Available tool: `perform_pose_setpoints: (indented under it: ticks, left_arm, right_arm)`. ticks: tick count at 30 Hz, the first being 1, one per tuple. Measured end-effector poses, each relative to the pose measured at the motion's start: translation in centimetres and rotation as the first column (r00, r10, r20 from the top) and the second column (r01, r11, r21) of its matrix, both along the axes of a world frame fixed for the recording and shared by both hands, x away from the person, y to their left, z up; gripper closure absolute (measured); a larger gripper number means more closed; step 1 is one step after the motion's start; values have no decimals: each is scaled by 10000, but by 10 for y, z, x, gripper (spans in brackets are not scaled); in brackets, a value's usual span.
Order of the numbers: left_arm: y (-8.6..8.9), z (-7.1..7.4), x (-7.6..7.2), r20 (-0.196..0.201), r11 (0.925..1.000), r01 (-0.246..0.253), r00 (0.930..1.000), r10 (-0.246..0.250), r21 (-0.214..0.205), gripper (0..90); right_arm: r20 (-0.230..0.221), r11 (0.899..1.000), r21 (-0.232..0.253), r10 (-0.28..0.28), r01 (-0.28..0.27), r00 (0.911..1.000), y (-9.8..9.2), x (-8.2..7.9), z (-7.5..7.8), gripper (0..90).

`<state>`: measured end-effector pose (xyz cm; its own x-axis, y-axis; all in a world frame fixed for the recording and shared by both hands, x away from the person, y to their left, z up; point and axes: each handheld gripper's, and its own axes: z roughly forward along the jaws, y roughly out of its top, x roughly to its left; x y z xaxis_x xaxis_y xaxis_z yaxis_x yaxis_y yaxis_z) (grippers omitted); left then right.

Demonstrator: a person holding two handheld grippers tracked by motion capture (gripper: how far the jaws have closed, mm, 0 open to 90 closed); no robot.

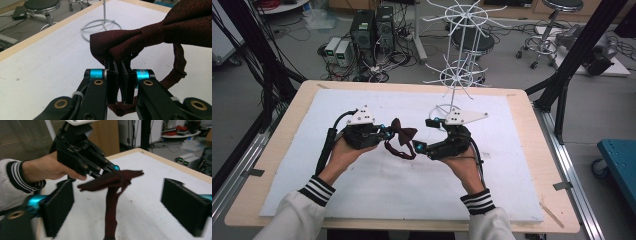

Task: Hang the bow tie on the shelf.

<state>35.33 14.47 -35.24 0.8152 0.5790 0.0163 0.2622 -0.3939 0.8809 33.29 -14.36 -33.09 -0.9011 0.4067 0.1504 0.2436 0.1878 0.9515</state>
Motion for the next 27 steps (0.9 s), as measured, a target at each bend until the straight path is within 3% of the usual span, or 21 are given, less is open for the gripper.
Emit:
perform_pose_setpoints:
  ticks: [9,13,18,23,27]
  left_arm:
    - [-7,0,-1,111,10000,56,9999,-56,-57,850]
    - [-9,0,-1,273,10000,64,9996,-66,73,850]
    - [-10,1,-2,380,9999,109,9992,-108,-46,850]
    - [-10,1,-2,514,10000,54,9987,-51,-55,852]
    - [-9,2,-2,577,9999,-9,9983,16,-122,853]
  right_arm:
    - [-281,10000,-2,63,-63,9996,5,3,-1,244]
    - [-654,9999,97,92,-86,9978,7,5,-3,274]
    - [-991,9999,-22,121,-124,9950,8,6,-4,404]
    - [-1270,10000,-73,-11,1,9919,6,7,-5,458]
    - [-1711,9998,36,179,-175,9851,6,8,-7,619]
